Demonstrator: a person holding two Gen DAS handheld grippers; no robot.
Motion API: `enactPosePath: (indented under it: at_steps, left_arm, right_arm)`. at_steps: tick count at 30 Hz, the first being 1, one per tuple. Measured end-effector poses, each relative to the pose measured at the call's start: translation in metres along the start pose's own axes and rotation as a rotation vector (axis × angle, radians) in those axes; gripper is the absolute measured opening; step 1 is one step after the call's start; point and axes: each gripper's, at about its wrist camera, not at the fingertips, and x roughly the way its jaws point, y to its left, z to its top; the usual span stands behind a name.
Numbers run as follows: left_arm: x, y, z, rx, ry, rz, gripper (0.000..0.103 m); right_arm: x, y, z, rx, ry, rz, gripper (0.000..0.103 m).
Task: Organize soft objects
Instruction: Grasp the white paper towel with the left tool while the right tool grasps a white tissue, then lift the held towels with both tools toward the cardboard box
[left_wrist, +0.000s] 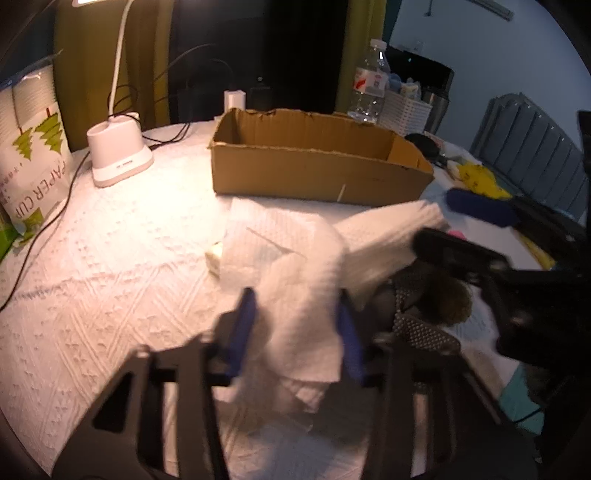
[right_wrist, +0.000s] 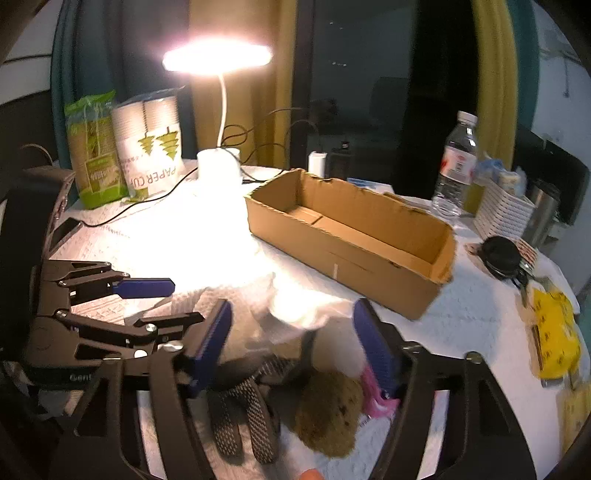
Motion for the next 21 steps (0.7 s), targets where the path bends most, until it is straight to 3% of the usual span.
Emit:
enactPosePath:
  at_steps: [1, 4, 6, 8, 13, 21]
  left_arm:
    - [-0.001, 0.002, 0.0, -0.006, -0.005, -0.016, 0.032]
    - [-0.005, 0.008, 0.0, -0.016, -0.017, -0.037, 0.015]
    - [-0.008, 0.012, 0.0, -0.03, -0.021, -0.066, 0.01]
    - [-0.012, 0.014, 0.0, -0.041, -0.033, -0.08, 0.007]
    - [-0.027, 0.015, 0.008, -0.049, -0.078, -0.095, 0.005]
    - [-0.057, 0.015, 0.025, -0.031, -0.168, -0.086, 0.004]
  right_arm:
    - [0.004, 0.003, 0.001, -0.01, 0.008, 0.004, 0.049]
    - [0.013, 0.012, 0.001, -0.047, 0.034, 0.004, 0.032]
    - [0.019, 0.018, 0.0, -0.076, 0.053, 0.0, 0.016]
    - [0.022, 0.022, -0.001, -0.103, 0.066, -0.007, 0.008]
    - [0.012, 0.021, 0.003, -0.105, 0.036, -0.008, 0.001]
    - [-0.004, 0.005, 0.017, -0.094, -0.007, -0.036, 0.001]
